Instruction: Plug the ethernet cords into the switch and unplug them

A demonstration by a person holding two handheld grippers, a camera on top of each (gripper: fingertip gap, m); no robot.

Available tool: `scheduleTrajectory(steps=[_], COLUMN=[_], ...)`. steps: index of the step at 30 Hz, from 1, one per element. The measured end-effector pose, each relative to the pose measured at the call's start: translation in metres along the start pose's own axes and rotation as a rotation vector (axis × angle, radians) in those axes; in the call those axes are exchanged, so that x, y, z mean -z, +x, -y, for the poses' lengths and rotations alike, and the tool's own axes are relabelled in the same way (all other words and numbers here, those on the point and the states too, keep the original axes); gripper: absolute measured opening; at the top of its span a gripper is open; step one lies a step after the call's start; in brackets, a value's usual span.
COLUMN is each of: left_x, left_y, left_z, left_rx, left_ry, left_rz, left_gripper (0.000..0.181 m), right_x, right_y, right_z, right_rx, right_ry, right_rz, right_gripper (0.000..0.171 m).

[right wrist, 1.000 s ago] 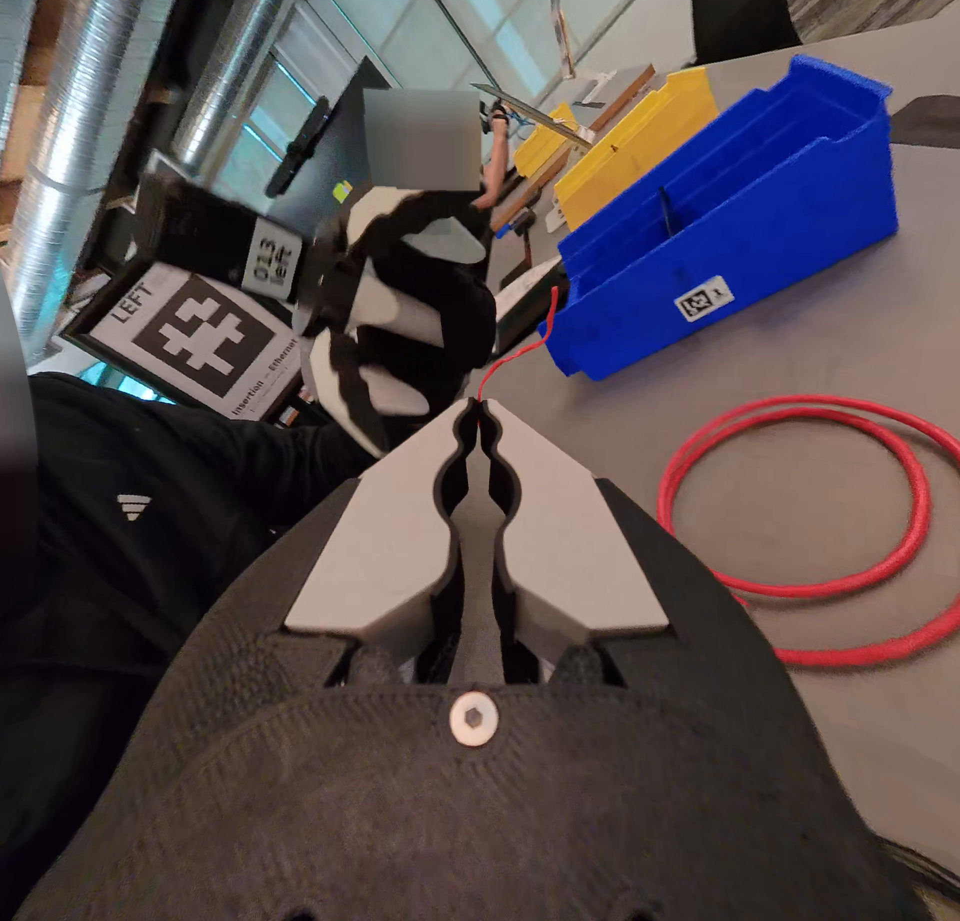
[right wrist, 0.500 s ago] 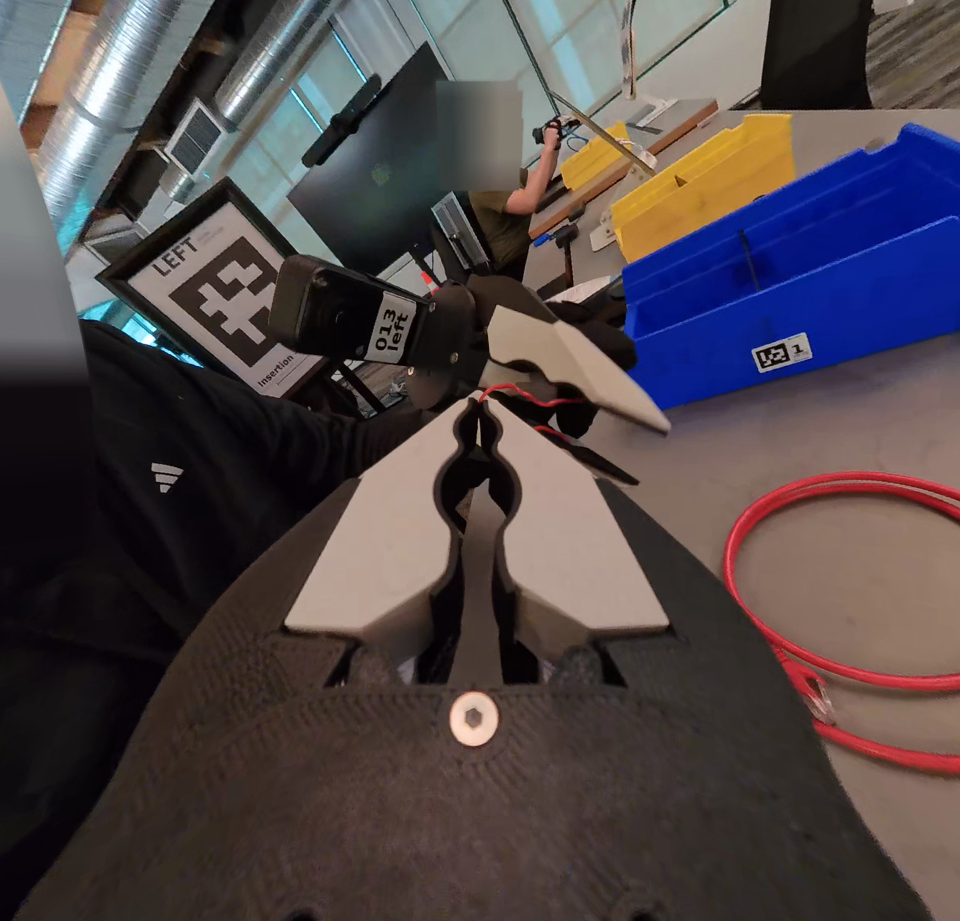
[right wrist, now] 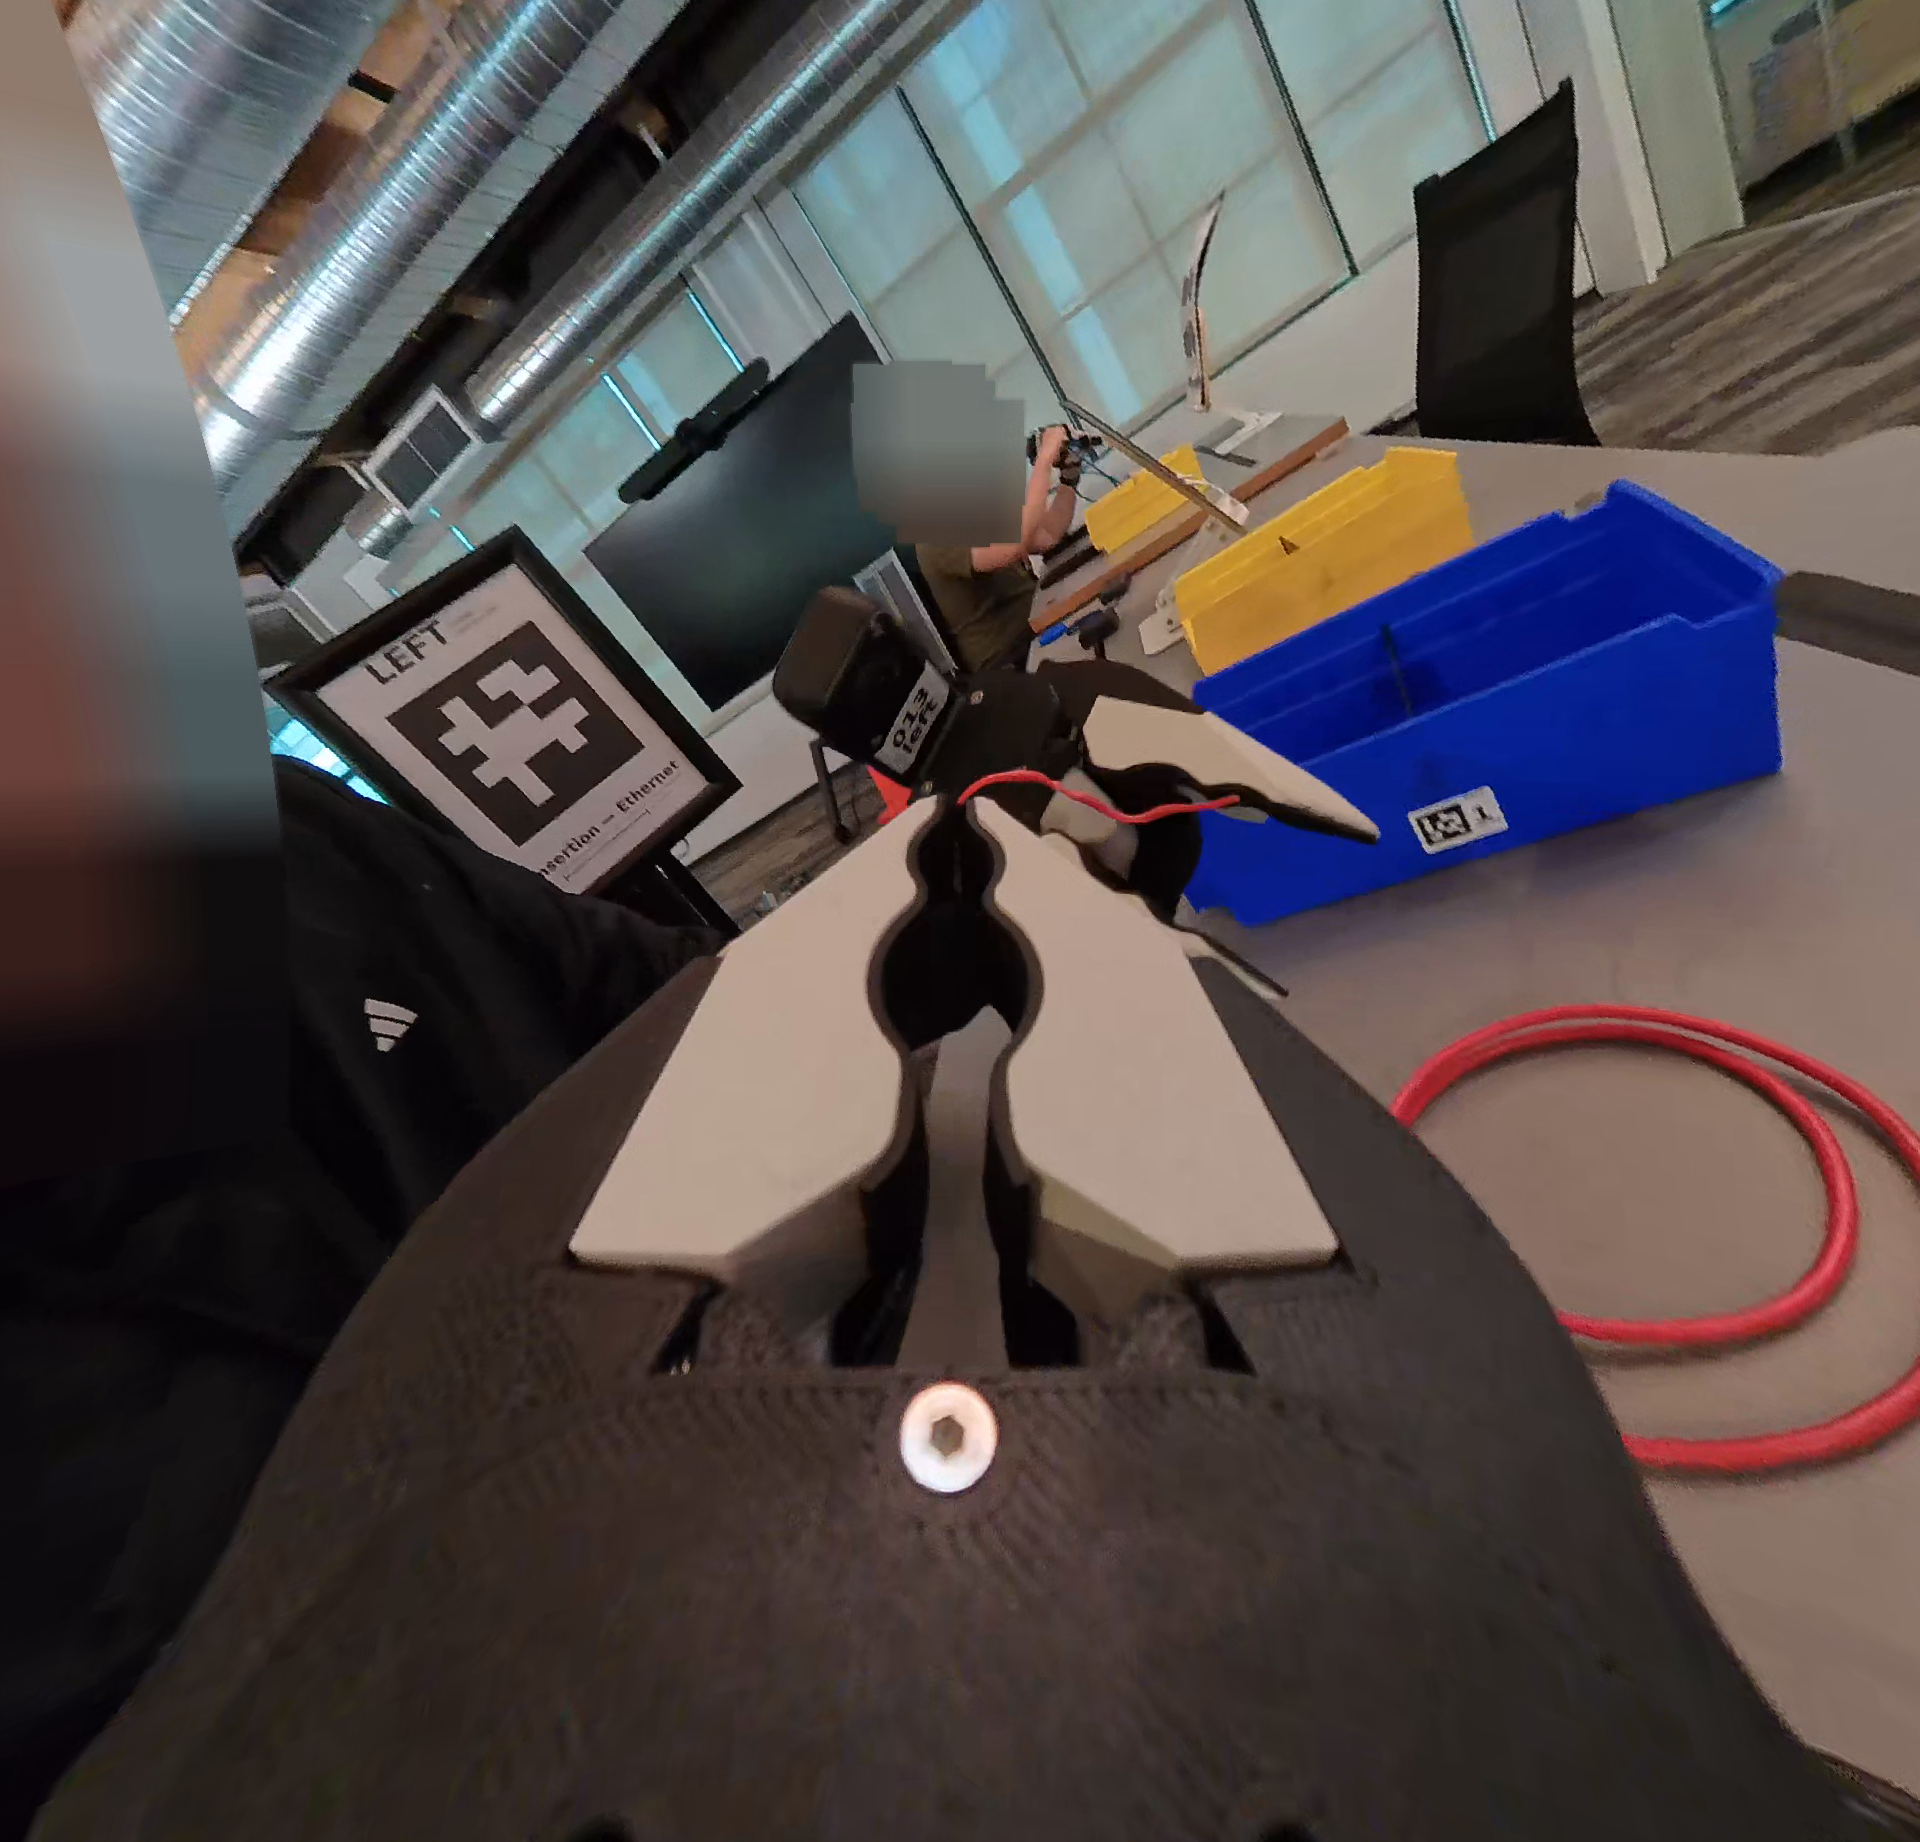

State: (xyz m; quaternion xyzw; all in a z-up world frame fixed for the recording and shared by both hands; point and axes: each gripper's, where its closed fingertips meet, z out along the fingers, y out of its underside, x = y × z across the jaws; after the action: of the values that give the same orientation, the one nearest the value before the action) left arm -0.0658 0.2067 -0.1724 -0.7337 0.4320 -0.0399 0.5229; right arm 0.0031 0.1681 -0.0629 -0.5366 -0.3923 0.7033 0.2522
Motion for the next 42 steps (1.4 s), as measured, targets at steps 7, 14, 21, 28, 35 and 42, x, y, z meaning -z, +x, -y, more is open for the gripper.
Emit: scheduleTrajectory(steps=[7,14,21,28,35,42], left_x=[-0.032,-0.06,-0.066,-0.053,-0.036,-0.002], left_y=[-0.025,-0.016,-0.023,-0.022,-0.025,-0.024], left_z=[-0.125,-0.174,-0.173,-0.14,-0.082,0.005], left_rx=[0.331,0.584,0.625,0.44,0.243,-0.075], left_ry=[-0.366,-0.548,-0.565,-0.437,-0.314,-0.155], left_rz=[0.028,0.007,0.028,0.057,0.088,0.223], left_gripper=[0.07,0.048,0.003,0.003,0.003,0.003], right_x=[0.007,0.019,0.033,0.038,0.033,0.025], right_y=[0.019,0.024,0.02,0.029,0.027,0.003], right_z=[-0.009,-0.011,-0.004,-0.008,-0.007,0.011], right_rx=[-0.003,-0.021,0.004,-0.01,-0.01,0.007], right_ry=[-0.035,-0.008,0.016,0.015,0.017,0.072], right_rz=[-0.046,-0.02,-0.019,-0.038,-0.034,0.012], right_gripper=[0.0,0.0,0.0,0.0,0.0,0.0])
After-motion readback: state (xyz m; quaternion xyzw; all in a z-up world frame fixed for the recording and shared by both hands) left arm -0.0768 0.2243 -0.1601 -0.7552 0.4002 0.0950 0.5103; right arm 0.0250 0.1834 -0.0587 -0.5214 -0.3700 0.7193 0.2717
